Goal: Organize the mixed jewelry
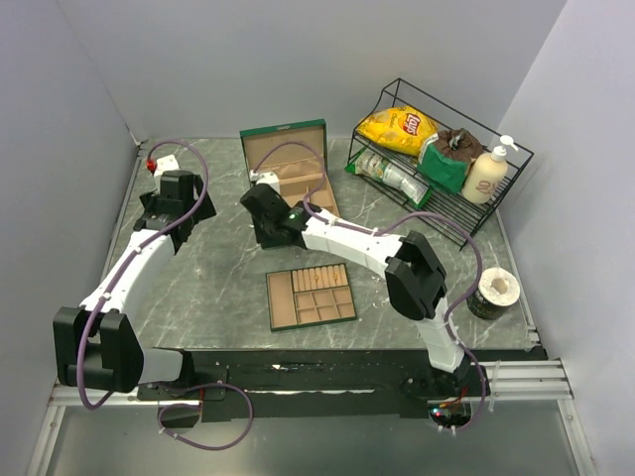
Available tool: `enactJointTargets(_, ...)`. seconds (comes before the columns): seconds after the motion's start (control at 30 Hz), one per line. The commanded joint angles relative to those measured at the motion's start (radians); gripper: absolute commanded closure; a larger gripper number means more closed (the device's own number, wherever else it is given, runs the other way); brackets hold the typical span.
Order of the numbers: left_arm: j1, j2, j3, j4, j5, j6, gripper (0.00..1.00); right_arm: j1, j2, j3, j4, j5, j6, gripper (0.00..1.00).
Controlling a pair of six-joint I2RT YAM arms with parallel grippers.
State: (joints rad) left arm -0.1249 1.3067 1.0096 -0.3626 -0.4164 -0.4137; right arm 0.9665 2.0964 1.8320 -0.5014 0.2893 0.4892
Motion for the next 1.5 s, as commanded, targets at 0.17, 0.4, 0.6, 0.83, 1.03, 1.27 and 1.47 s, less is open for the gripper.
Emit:
enactJointTargets(0.17,-0.001,-0.018,0.004,0.031,0.007,-0.013,0.04,-0.152,-0.084,0.0,0.012,0.027,-0.032,0.8)
enactJointTargets(0.4,-0.001,0.005,0.012,0.028,0.039,-0.01,0.04,-0.248,-0.024,0.026,0.012,0.01,-0.021,0.79)
enactJointTargets(0.6,-0.001,0.039,0.032,0.01,0.053,0.0,0.04,-0.284,0.068,0.111,-0.006,0.002,-0.018,0.79)
enactJointTargets(0.83,-0.001,0.037,0.03,0.013,0.064,0.003,0.04,-0.31,0.139,0.193,-0.023,-0.012,-0.02,0.79)
enactJointTargets(1.03,-0.001,0.04,0.029,0.016,0.076,0.007,0.04,-0.324,0.191,0.233,-0.019,-0.013,-0.038,0.78)
enactJointTargets(1.27,-0.001,0.063,0.041,0.004,0.073,0.01,0.04,-0.33,0.235,0.265,0.003,-0.001,-0.05,0.78)
enactJointTargets(1.47,-0.001,0.066,0.04,0.004,0.096,0.013,0.04,-0.342,0.283,0.326,-0.005,0.008,-0.058,0.77)
